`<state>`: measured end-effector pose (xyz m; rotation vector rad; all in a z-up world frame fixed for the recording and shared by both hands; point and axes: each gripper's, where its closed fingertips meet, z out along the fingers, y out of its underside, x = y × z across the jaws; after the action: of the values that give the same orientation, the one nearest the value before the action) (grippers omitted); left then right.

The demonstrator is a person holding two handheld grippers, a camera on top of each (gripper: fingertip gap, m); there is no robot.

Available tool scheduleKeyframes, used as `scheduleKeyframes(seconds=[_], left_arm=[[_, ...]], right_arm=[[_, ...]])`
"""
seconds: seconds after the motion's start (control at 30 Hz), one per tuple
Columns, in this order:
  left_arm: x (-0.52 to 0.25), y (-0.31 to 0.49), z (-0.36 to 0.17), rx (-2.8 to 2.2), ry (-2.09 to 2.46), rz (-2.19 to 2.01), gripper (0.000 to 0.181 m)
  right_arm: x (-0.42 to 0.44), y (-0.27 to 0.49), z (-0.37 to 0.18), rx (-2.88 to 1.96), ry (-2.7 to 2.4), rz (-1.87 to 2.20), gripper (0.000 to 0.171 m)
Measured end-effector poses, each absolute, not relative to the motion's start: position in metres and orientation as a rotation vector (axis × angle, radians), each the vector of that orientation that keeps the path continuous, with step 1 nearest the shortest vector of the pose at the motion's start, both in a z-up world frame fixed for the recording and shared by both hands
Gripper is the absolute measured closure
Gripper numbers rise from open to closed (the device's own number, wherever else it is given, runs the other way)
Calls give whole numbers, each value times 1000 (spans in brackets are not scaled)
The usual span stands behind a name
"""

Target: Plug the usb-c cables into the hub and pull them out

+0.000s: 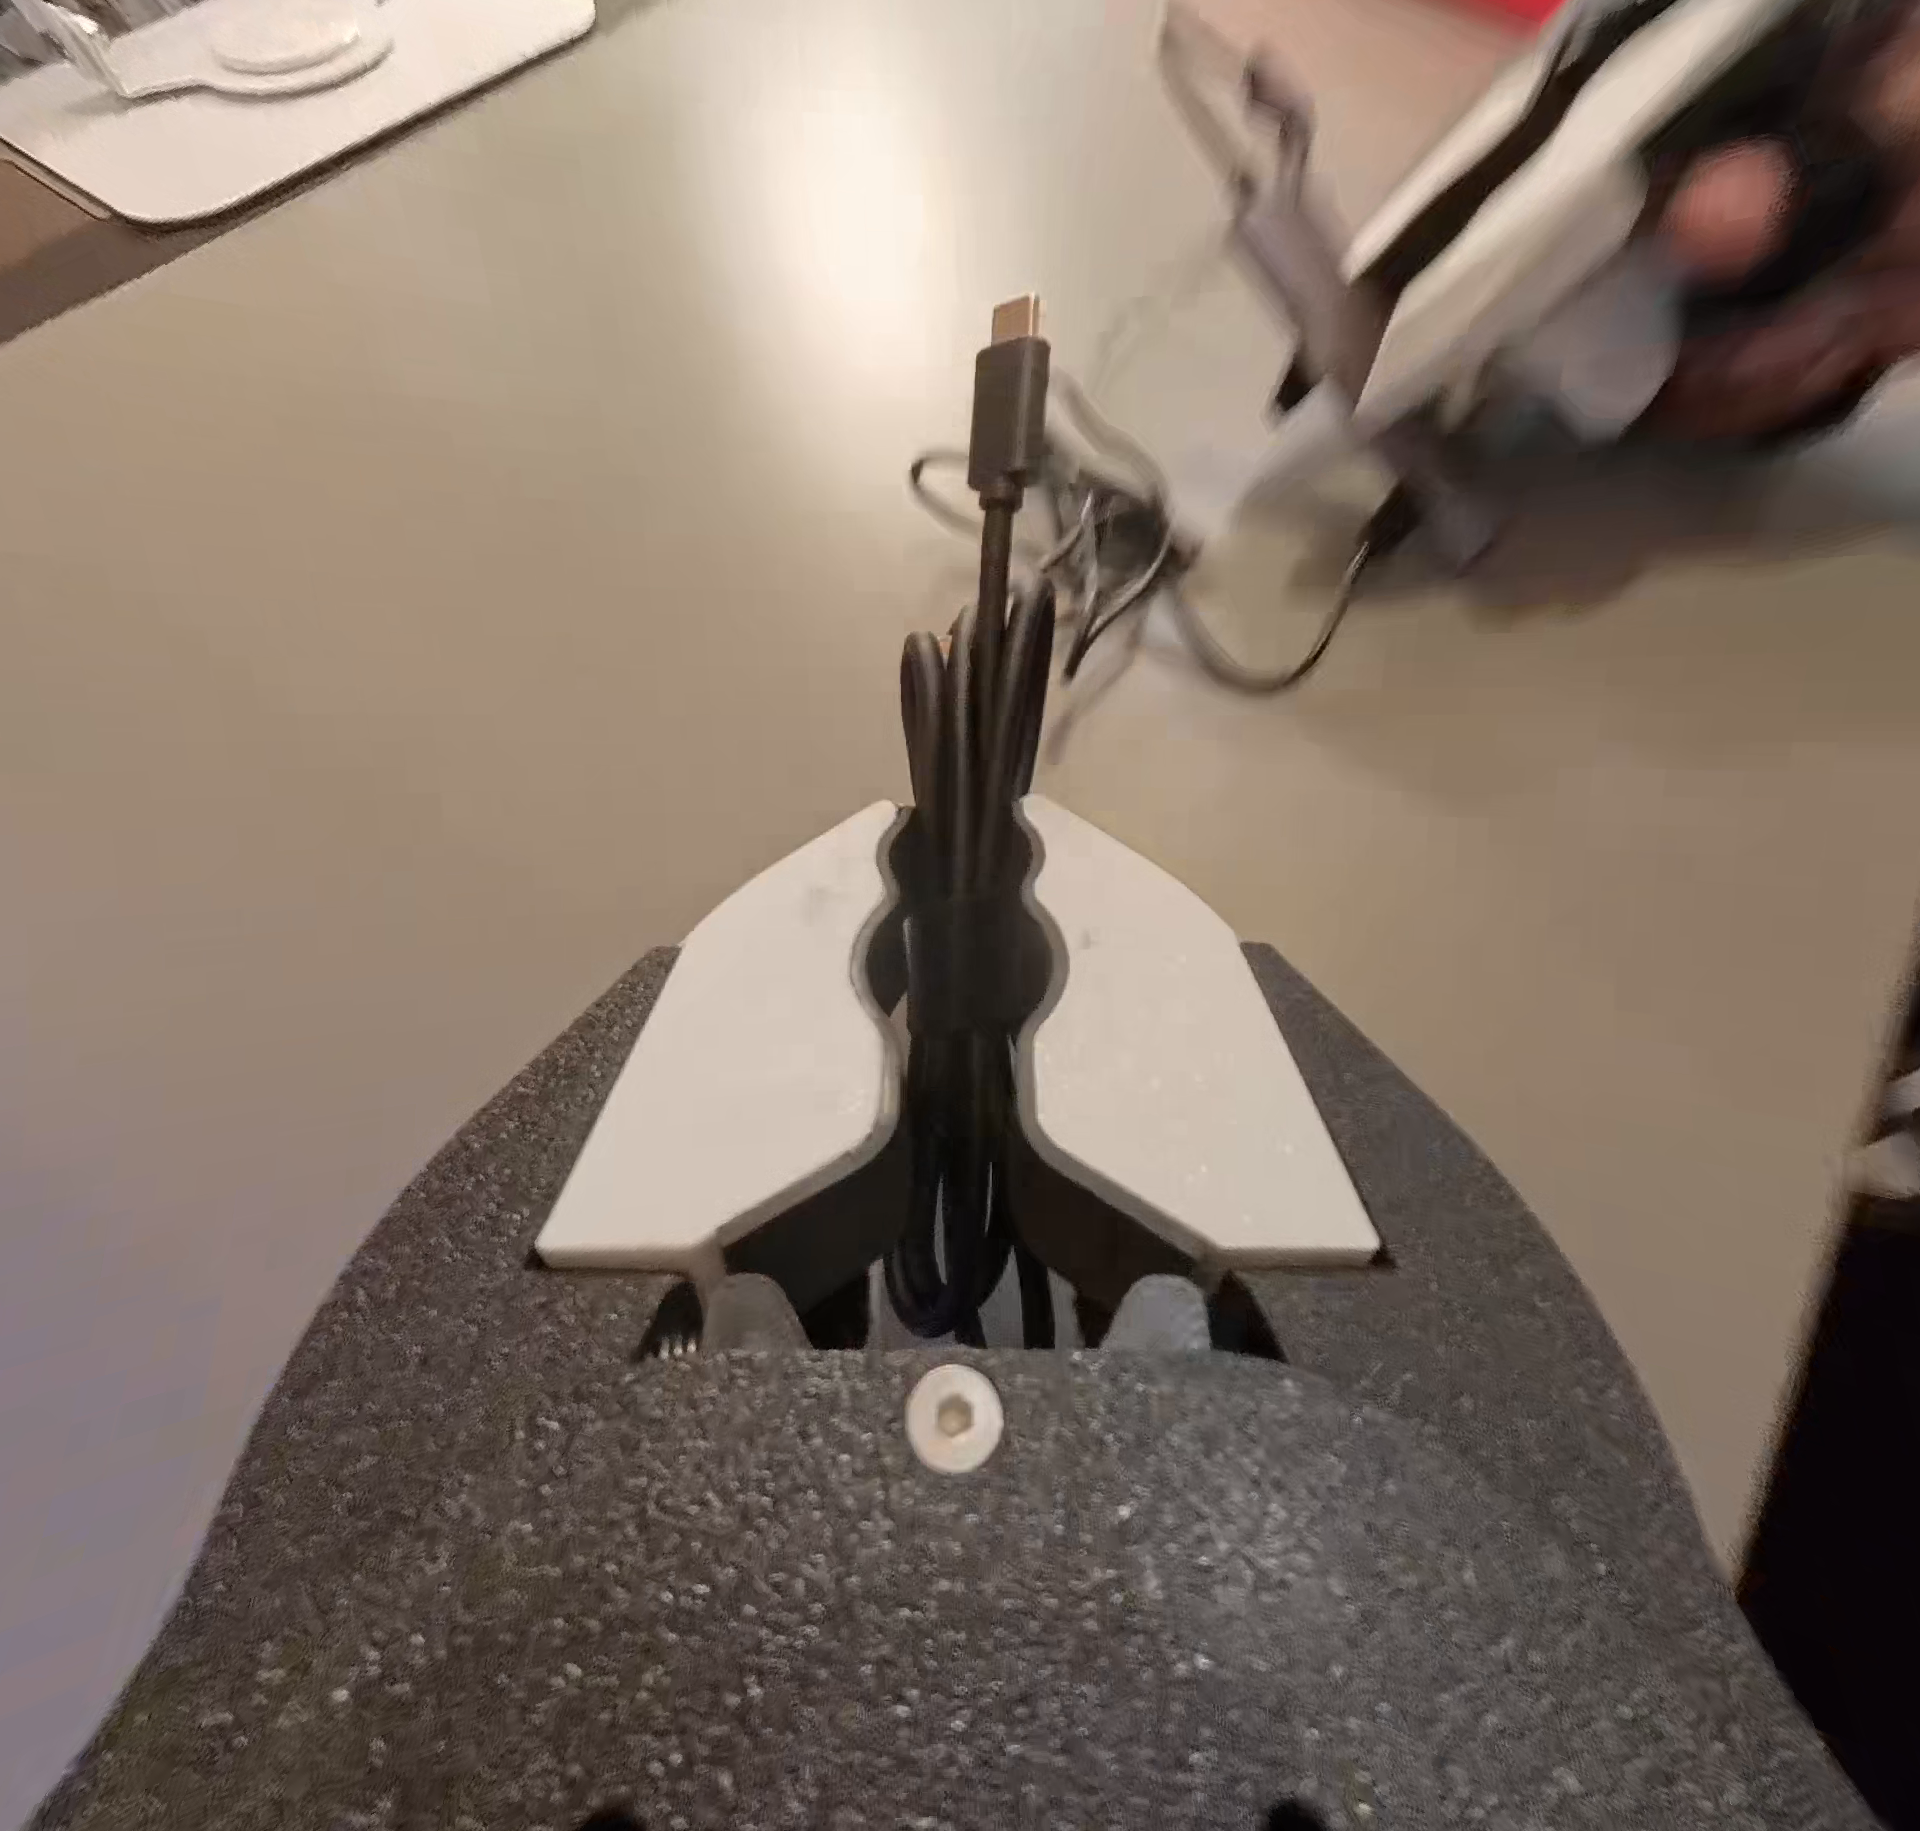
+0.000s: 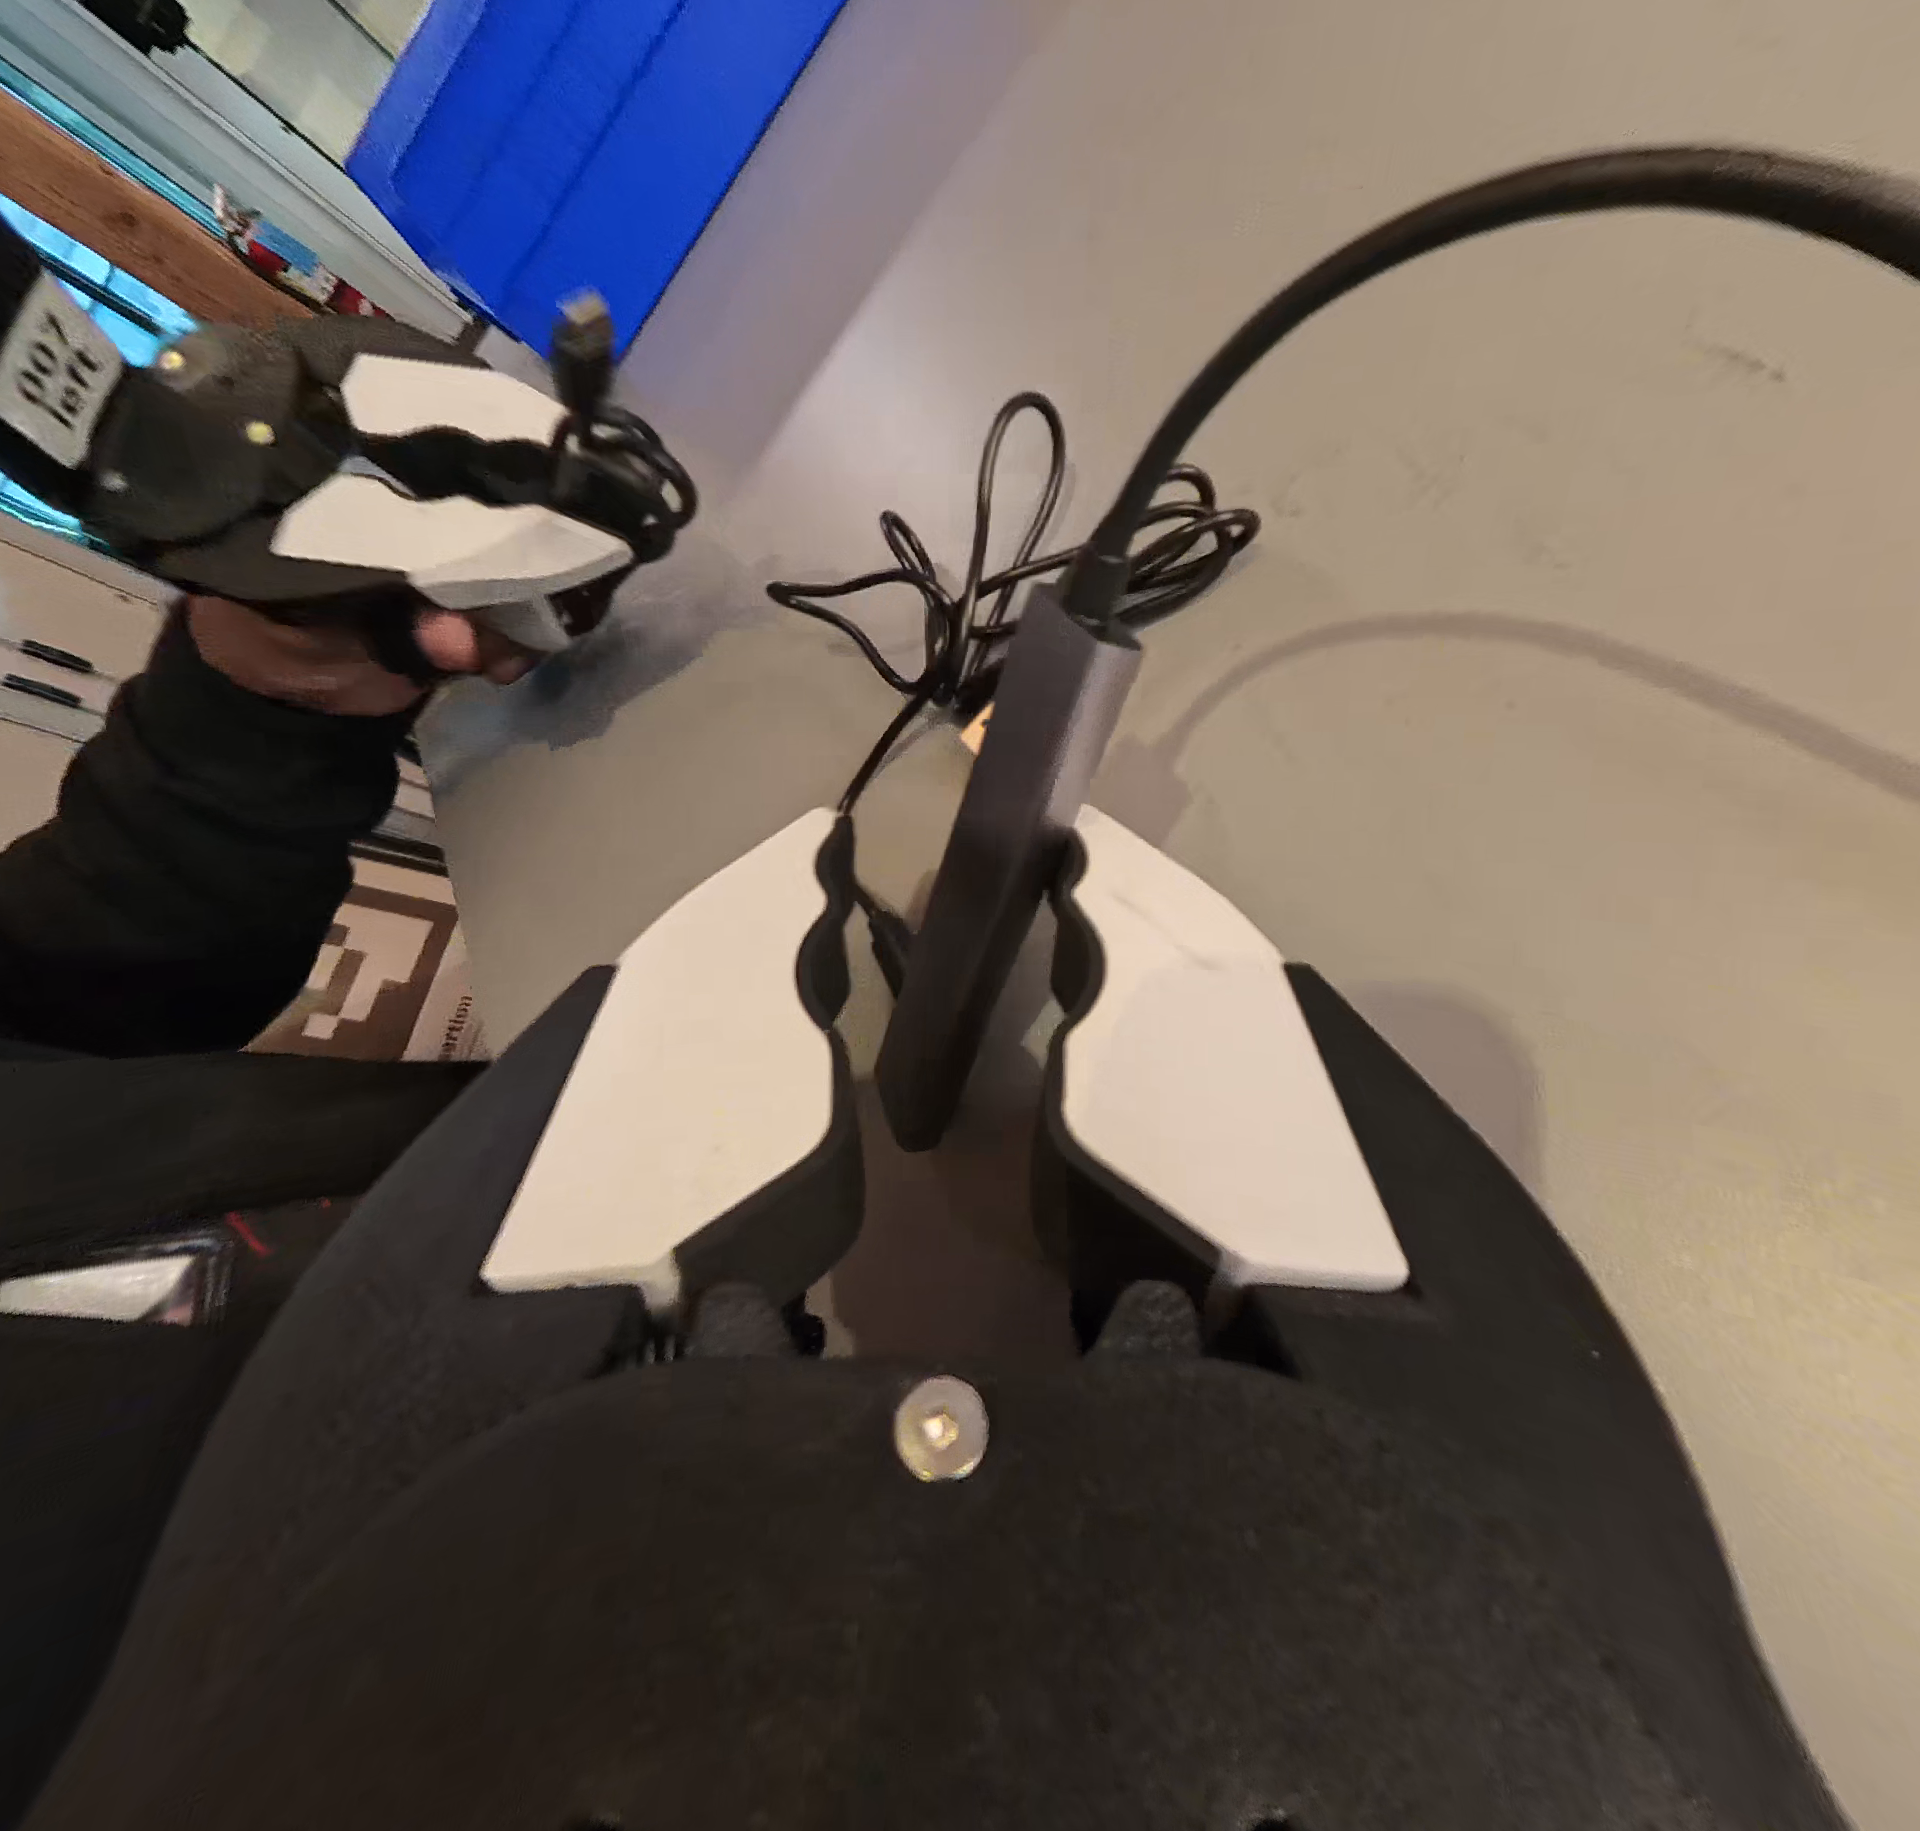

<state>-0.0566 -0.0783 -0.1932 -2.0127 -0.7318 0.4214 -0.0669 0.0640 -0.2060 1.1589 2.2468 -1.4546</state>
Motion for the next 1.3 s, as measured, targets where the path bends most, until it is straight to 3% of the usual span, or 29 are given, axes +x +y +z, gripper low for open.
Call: scheduleKeyframes(seconds=[0.07, 0.23, 0.5, 0.57, 0.6, 0.8, 0.93, 1.1, 1.3], left_arm=[[-54, -64, -174, -1834, -801, 283, 165], [-44, -29, -138, -1461, -877, 20, 165], [-1, 78, -111, -1404, -654, -191, 164], [7, 104, -113, -1446, -604, -234, 164], [10, 115, -114, -1459, -588, -253, 164], [5, 157, -108, -1456, -559, -248, 145], [0, 177, -106, -1433, -567, -223, 144], [-2, 201, -119, -1445, -609, -176, 146], [-4, 220, -122, -1412, -662, -124, 146]], right_arm=[[-70, 65, -204, 1192, 2321, -1432, 118], [-77, 110, -180, 1382, 2444, -1445, 103], [-10, 76, -96, 914, 1873, -1845, 112], [-6, 83, -96, 901, 1841, -1866, 142], [-8, 91, -97, 922, 1834, -1890, 144], [-24, 181, -91, 1067, 1985, -1980, 147], [-65, 305, -61, 1364, 2283, -2038, 147], [-118, 448, -63, 1763, 2971, -1470, 147], [-161, 489, -126, 1198, 3622, -324, 146]])
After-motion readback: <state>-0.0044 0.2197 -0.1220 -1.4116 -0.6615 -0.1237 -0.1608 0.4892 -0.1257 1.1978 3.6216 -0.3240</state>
